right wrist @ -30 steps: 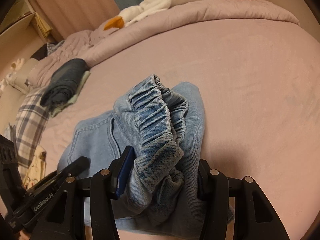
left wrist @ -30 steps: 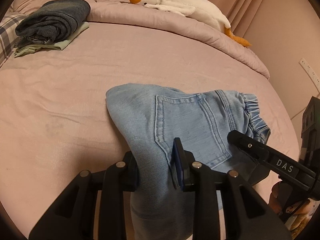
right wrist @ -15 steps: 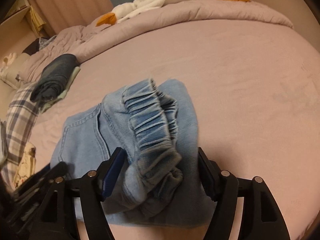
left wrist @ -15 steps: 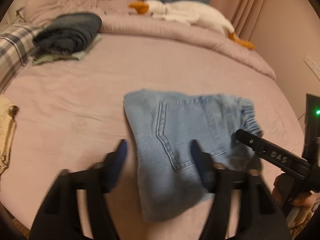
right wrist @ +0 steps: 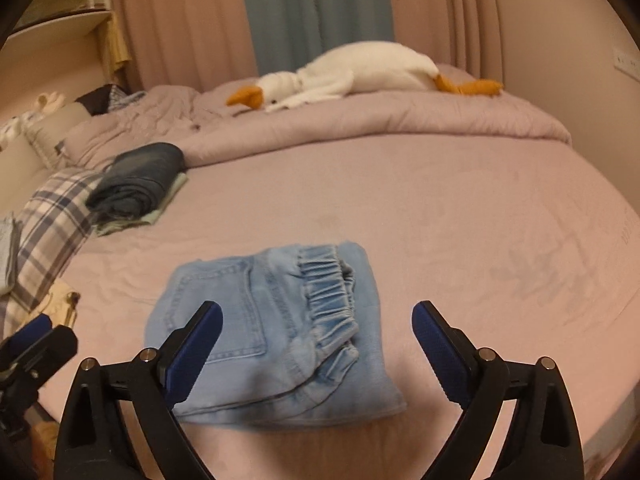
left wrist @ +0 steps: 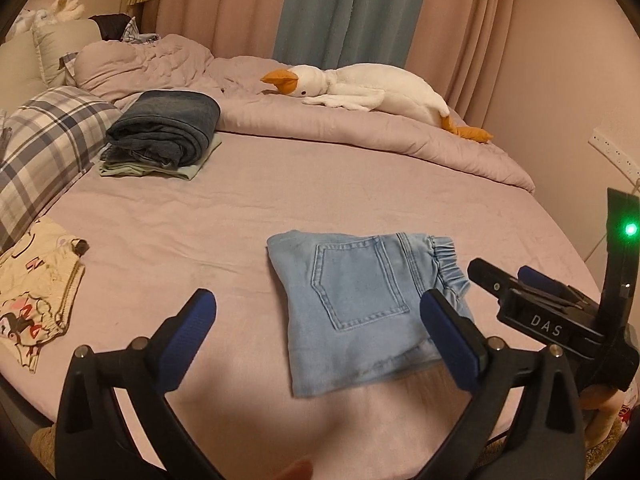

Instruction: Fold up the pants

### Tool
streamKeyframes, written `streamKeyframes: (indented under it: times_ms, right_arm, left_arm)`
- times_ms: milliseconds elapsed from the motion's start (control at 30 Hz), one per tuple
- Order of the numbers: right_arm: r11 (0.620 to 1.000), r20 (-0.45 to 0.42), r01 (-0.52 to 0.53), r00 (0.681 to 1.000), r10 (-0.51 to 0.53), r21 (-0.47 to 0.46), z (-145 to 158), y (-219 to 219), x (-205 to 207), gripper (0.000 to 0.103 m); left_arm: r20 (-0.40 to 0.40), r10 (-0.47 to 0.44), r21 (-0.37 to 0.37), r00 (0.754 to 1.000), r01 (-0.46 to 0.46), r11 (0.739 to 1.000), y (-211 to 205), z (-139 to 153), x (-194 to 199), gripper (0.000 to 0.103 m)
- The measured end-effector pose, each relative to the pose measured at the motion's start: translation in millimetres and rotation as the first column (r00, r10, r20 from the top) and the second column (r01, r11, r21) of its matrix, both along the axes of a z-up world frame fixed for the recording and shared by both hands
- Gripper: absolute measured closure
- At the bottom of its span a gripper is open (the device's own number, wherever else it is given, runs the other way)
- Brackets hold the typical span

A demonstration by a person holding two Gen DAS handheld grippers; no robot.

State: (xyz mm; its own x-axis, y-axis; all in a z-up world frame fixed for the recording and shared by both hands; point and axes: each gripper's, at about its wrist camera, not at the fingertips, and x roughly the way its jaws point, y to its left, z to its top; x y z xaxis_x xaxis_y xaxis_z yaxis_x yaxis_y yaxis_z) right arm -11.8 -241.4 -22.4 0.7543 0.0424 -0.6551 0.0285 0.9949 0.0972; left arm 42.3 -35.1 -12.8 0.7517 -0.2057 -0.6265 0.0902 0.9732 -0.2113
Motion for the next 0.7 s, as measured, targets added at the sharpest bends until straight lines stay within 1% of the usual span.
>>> streamKeyframes:
  times_ms: [233, 467, 600, 700]
  right_arm:
    - [1.000, 0.019, -0.021, 1.000, 0.021, -0.009, 6, 7, -8, 0.008]
    - [1.000, 0.010, -0.011, 1.000, 0.011, -0.005, 5, 7, -14, 0.008]
    - [1.000, 0.004, -0.009, 1.000, 0.009, -0.019, 5, 9, -17, 0.008]
    - [1.000, 0.002, -0.007, 1.000, 0.007, -0.023, 5, 10, -19, 0.008]
  left_arm:
    - [-0.022, 0.030, 0.003, 0.999, -0.030, 1.000, 4, 0, -10, 0.001]
    - [-0.053, 0.026, -0.003, 0.998, -0.026, 1.000, 4, -4, -14, 0.001]
    - [-0.071, 0.020, -0.028, 0.997, -0.022, 0.999, 5, -6, -16, 0.001]
    - [-0.068, 0.024, -0.015, 0.997, -0.025, 1.000, 4, -6, -16, 0.001]
